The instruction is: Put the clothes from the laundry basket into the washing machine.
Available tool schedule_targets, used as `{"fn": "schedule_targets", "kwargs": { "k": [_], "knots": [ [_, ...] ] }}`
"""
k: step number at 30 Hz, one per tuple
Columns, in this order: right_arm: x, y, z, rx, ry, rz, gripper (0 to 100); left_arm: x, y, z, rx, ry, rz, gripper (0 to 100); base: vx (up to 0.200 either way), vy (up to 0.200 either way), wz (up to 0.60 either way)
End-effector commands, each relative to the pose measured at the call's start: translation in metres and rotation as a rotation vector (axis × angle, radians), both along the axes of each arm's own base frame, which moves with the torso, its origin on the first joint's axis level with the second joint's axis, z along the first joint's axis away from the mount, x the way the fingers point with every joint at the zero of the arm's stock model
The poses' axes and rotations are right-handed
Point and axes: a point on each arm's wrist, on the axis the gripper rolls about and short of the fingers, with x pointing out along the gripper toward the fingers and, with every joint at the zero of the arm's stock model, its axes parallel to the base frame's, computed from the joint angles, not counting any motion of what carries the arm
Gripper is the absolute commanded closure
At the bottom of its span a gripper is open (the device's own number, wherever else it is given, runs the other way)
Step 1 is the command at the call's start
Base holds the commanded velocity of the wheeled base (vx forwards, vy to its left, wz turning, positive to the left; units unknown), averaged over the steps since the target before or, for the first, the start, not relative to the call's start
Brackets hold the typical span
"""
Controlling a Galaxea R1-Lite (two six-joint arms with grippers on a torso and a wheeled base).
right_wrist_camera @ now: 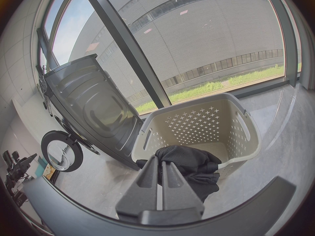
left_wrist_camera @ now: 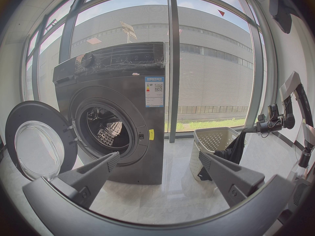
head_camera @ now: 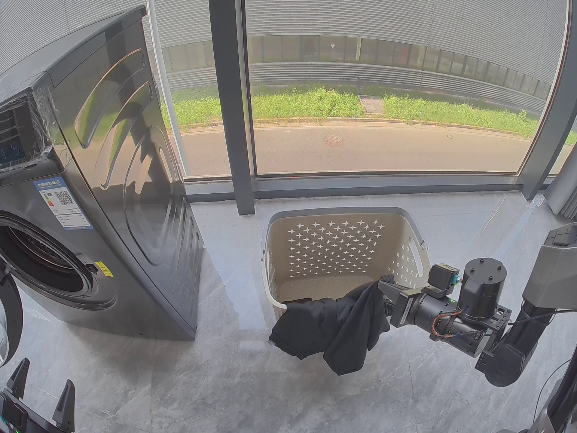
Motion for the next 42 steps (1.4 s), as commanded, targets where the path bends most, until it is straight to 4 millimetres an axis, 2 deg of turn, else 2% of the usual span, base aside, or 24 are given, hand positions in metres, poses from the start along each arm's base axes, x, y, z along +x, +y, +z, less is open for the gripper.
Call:
{"fn": "schedule_targets", "kwargs": {
  "k": [1,3,6,9,10,16,18,21,24,42],
  "knots": [
    [0.001,-0.001,-0.014,-0.027,0.046,-0.003,100,0.000,0.000,-0.005,0.000,0.000,0.000,0,0.000,0.000,0.00],
    [0.007,0.001,-0.036,-0.059,0.099,-0.009,100,0.000,0.000,-0.004,0.000,-0.003,0.000,0,0.000,0.000,0.00],
    [0.014,0.004,-0.058,-0.080,0.115,-0.011,100,0.000,0.000,-0.004,0.000,-0.003,0.000,0,0.000,0.000,0.00],
    [0.020,0.007,-0.068,-0.094,0.127,-0.010,100,0.000,0.000,-0.004,0.000,-0.003,0.000,0,0.000,0.000,0.00],
    [0.021,0.007,-0.069,-0.096,0.127,-0.010,0,0.000,0.000,-0.004,0.000,-0.003,0.000,0,0.000,0.000,0.00],
    [0.025,0.009,-0.077,-0.105,0.136,-0.012,0,0.000,0.000,-0.004,0.000,-0.001,0.000,0,0.000,0.000,0.00],
    [0.028,-0.001,-0.088,-0.152,0.156,-0.037,0,0.000,0.000,-0.004,0.000,-0.003,0.000,0,0.000,0.000,0.00],
    [0.029,-0.006,-0.095,-0.174,0.172,-0.047,0,0.000,0.000,-0.005,0.000,-0.001,0.000,0,0.000,0.000,0.00],
    [0.033,-0.011,-0.110,-0.204,0.218,-0.062,0,0.000,0.000,-0.005,0.000,-0.001,0.000,0,0.000,0.000,0.00],
    [0.073,0.005,-0.129,-0.220,0.262,-0.064,0,0.000,0.000,-0.004,0.000,-0.003,0.000,0,0.000,0.000,0.00]
  ]
}}
